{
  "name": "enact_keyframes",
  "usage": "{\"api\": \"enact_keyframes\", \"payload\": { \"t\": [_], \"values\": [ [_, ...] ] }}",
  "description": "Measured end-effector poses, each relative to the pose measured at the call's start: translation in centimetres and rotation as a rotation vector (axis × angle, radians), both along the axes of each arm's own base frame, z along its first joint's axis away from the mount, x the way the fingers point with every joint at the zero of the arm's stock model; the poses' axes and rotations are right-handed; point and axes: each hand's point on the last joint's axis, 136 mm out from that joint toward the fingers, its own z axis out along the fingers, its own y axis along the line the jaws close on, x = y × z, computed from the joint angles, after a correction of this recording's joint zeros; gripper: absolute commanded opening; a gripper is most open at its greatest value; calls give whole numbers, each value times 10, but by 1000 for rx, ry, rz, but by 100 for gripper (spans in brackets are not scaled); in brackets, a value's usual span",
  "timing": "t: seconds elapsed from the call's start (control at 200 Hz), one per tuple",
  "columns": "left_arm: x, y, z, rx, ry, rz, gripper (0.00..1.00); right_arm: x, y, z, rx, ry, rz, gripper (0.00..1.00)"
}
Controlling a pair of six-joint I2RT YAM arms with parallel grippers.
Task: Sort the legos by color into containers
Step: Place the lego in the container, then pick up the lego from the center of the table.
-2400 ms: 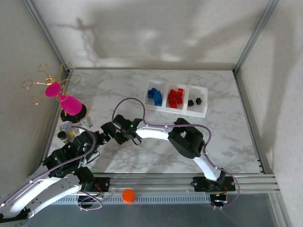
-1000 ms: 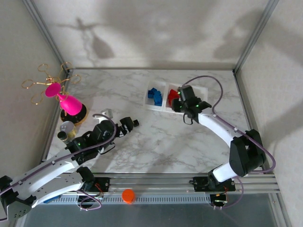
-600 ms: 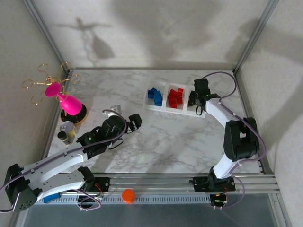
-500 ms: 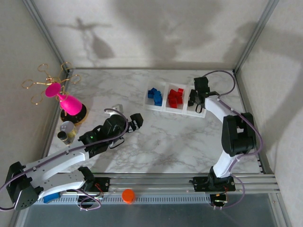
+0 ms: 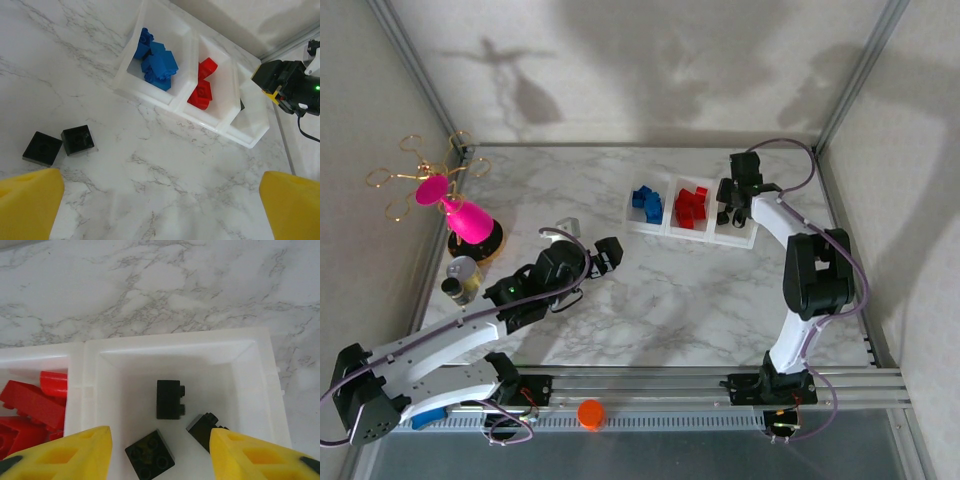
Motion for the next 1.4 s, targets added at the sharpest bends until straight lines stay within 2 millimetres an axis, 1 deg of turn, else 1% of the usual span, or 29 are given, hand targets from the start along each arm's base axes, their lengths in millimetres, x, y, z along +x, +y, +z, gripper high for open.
{"api": "enact_keyframes", "payload": {
  "t": [0.065, 0.165, 0.27, 0.365, 0.481, 0.611, 0.746, 0.816, 0.876, 0.961, 1.031, 1.136, 1.292, 1.402],
  "values": [
    [-1, 1, 3, -6, -7, 1, 100, -5, 5, 11, 15, -17, 15, 57],
    [-3, 4, 10, -20, -21, 3, 100, -20, 22, 31, 43, -53, 56, 59],
    [-6, 8, 16, -33, -34, 7, 100, -42, 51, 46, 80, -73, 132, 60],
    [-10, 14, 19, -36, -38, 16, 100, -64, 80, 49, 98, -70, 208, 62],
    [-14, 22, 17, -38, -32, 36, 100, -93, 114, 38, 107, -33, 302, 63],
    [-21, 34, 8, -31, -12, 62, 100, -124, 150, 24, 109, 18, 400, 64],
    [-29, 48, -2, -25, 7, 92, 100, -152, 189, 22, 115, 29, 503, 66],
    [-33, 55, -6, -22, 15, 110, 100, -165, 210, 17, 117, 40, 554, 67],
    [-37, 60, -7, -25, 19, 120, 100, -177, 228, 7, 111, 61, 598, 68],
    [-41, 68, -7, -33, 17, 138, 100, -190, 250, -15, 89, 110, 647, 69],
    [-45, 73, -7, -38, 14, 149, 100, -197, 265, -31, 68, 142, 678, 69],
    [-49, 80, -6, -43, 11, 163, 100, -200, 282, -45, 50, 167, 705, 70],
    [-51, 86, -6, -41, 9, 179, 100, -189, 301, -56, 41, 176, 713, 70],
    [-52, 88, -9, -28, 17, 182, 100, -184, 310, -65, 39, 188, 716, 71]
  ]
}}
